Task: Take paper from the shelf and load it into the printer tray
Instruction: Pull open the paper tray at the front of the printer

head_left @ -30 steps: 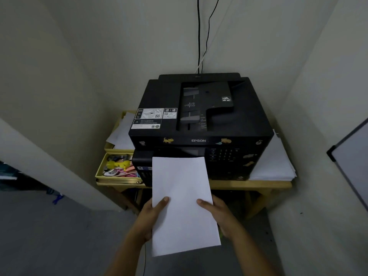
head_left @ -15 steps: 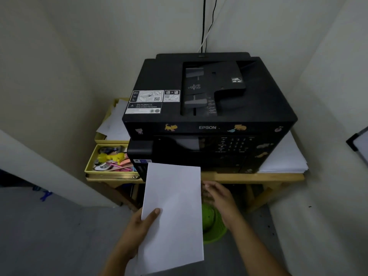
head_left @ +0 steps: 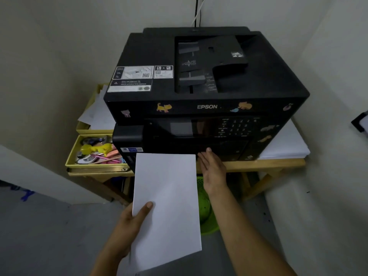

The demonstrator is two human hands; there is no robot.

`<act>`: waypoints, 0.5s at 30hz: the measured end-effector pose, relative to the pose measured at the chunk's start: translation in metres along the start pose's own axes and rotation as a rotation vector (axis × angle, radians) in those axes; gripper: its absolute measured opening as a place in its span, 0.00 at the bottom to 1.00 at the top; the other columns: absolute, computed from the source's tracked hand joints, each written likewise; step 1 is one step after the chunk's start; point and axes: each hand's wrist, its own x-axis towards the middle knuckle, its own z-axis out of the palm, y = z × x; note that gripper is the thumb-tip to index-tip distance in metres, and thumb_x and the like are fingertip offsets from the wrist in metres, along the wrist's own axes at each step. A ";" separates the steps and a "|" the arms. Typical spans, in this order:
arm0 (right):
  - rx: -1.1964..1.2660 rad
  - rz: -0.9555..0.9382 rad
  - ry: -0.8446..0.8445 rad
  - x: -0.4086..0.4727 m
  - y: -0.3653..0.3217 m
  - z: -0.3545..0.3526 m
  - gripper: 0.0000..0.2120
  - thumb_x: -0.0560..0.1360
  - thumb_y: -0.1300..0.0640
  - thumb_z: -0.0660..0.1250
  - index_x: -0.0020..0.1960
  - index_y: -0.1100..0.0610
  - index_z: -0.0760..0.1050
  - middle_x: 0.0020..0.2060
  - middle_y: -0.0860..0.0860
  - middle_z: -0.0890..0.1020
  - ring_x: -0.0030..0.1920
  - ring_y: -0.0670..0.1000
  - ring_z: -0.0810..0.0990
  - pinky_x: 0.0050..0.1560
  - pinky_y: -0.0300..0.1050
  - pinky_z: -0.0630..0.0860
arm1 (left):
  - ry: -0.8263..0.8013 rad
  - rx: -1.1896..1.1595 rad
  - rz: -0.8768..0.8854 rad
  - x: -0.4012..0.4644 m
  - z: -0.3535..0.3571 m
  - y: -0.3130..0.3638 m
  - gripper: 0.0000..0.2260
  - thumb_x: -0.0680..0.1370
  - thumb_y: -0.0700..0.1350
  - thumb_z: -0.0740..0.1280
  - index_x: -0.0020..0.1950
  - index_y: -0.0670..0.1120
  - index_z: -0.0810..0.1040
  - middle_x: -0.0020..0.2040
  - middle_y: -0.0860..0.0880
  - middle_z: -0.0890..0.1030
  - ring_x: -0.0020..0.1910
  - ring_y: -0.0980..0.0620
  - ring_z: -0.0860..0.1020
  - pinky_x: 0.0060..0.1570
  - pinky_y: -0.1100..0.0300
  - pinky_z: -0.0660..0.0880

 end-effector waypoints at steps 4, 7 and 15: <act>0.059 0.002 0.026 0.005 0.004 0.004 0.23 0.79 0.54 0.78 0.70 0.61 0.79 0.63 0.60 0.86 0.65 0.57 0.86 0.73 0.53 0.79 | -0.057 0.009 0.028 0.007 -0.005 -0.003 0.12 0.81 0.53 0.69 0.64 0.53 0.79 0.53 0.47 0.87 0.50 0.44 0.87 0.44 0.53 0.83; 0.079 0.005 0.030 0.007 0.007 0.004 0.22 0.77 0.54 0.80 0.66 0.62 0.80 0.62 0.60 0.87 0.64 0.58 0.87 0.70 0.54 0.81 | -0.096 0.030 0.062 0.010 -0.008 -0.003 0.12 0.82 0.51 0.69 0.65 0.52 0.80 0.54 0.51 0.89 0.50 0.48 0.88 0.44 0.56 0.85; 0.162 -0.002 0.010 0.001 0.013 0.011 0.28 0.80 0.55 0.77 0.76 0.60 0.71 0.61 0.58 0.87 0.54 0.53 0.90 0.49 0.46 0.86 | -0.095 0.045 0.062 0.017 -0.010 0.001 0.11 0.83 0.49 0.68 0.65 0.50 0.81 0.52 0.51 0.89 0.48 0.49 0.88 0.41 0.59 0.84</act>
